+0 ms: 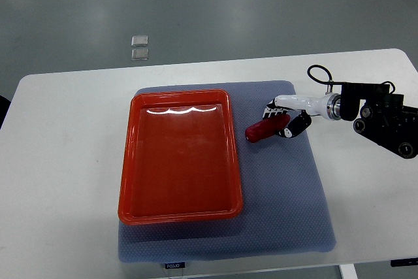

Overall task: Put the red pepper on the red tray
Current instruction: 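Lift the red pepper and carry it over the orange-red tray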

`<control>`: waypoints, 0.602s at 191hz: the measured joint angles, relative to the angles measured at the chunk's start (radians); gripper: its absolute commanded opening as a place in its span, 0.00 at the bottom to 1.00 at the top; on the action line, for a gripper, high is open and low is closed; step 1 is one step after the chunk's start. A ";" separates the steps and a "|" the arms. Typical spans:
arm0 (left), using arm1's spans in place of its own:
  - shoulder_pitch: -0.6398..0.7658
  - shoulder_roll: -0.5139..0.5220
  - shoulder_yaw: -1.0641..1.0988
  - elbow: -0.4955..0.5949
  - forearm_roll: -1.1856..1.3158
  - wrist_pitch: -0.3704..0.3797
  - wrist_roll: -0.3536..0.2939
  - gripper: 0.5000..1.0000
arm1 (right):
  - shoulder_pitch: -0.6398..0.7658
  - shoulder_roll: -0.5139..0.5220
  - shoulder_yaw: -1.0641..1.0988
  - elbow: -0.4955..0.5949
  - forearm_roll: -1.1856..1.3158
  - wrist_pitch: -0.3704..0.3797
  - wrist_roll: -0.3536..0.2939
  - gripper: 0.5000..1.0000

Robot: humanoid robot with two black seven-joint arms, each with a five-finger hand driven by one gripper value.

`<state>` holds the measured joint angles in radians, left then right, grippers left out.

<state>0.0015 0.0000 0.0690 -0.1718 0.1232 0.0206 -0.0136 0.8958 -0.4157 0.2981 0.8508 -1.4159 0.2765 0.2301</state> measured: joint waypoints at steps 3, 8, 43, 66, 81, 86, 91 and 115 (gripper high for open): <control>0.000 0.000 0.000 0.000 0.000 0.000 0.000 1.00 | 0.000 0.000 0.000 0.000 0.000 0.001 0.000 0.12; 0.000 0.000 0.000 0.000 0.000 0.000 0.000 1.00 | 0.001 0.000 0.000 0.000 0.000 0.002 0.000 0.09; 0.000 0.000 0.000 0.000 0.000 0.000 0.000 1.00 | 0.001 0.000 0.001 -0.001 0.001 0.008 0.001 0.00; 0.000 0.000 0.000 0.000 0.000 0.000 0.000 1.00 | 0.005 -0.001 0.003 -0.001 0.008 0.009 0.006 0.00; 0.000 0.000 0.000 0.000 0.000 0.000 0.000 1.00 | 0.007 -0.003 0.010 -0.001 0.013 0.010 0.009 0.00; 0.000 0.000 0.000 0.000 0.000 0.000 0.000 1.00 | 0.008 -0.004 0.013 -0.001 0.014 0.010 0.010 0.00; 0.000 0.000 0.000 0.000 0.000 0.000 0.000 1.00 | 0.011 -0.005 0.015 -0.002 0.016 0.010 0.011 0.00; 0.000 0.000 0.000 0.000 0.000 0.000 0.000 1.00 | 0.046 -0.005 0.019 -0.004 0.034 0.012 0.022 0.00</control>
<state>0.0016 0.0000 0.0690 -0.1721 0.1229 0.0207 -0.0136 0.9419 -0.4206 0.3175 0.8471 -1.3824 0.2889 0.2518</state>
